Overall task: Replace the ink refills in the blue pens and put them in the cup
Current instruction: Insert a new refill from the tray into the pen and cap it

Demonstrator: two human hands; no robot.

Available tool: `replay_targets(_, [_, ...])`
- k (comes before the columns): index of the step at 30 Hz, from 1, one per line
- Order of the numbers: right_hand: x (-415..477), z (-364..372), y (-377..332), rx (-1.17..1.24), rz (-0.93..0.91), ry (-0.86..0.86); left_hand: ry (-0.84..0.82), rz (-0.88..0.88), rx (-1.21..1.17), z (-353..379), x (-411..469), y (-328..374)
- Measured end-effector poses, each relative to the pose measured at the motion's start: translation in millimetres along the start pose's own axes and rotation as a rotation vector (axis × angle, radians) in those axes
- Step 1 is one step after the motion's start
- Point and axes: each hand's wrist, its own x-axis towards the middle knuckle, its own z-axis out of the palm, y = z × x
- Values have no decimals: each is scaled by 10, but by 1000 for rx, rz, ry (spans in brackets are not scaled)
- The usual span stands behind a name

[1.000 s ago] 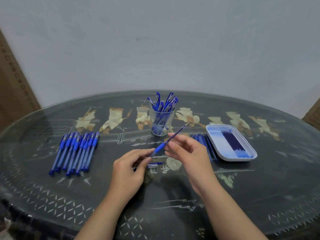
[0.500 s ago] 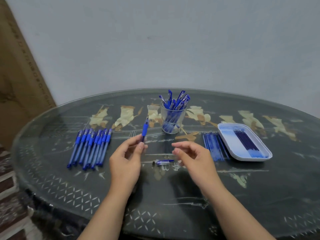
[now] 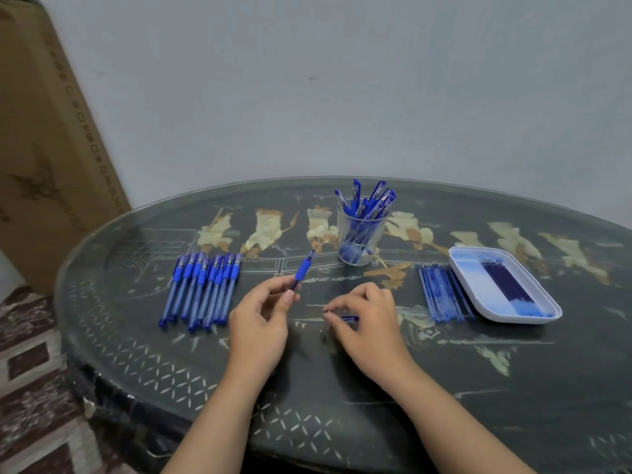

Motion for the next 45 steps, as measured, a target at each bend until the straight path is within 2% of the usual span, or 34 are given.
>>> replay_targets(4, [52, -402, -166, 517, 268, 4, -90, 67, 67, 35, -30, 16])
replay_targets(6, [67, -599, -236, 751, 343, 28, -134, 96, 107, 51, -44, 26])
replay_targets(9, [71, -769, -283, 924, 379, 61, -187, 115, 135, 74, -61, 53])
replay_targets(23, [61, -727, -219, 787, 349, -46, -245, 218, 209, 144, -72, 84])
replay_targets(28, [62, -650, -173, 621, 336, 6, -252, 180, 203, 162, -105, 89])
replay_targets(35, [53, -668, -145, 740, 299, -35, -252, 153, 188, 162, -101, 79])
replay_targets(39, [45, -652, -157, 627, 229, -8, -255, 163, 198, 162, -100, 84])
replay_targets(45, [44, -640, -133, 640, 327, 75, -259, 165, 195, 147, -103, 88])
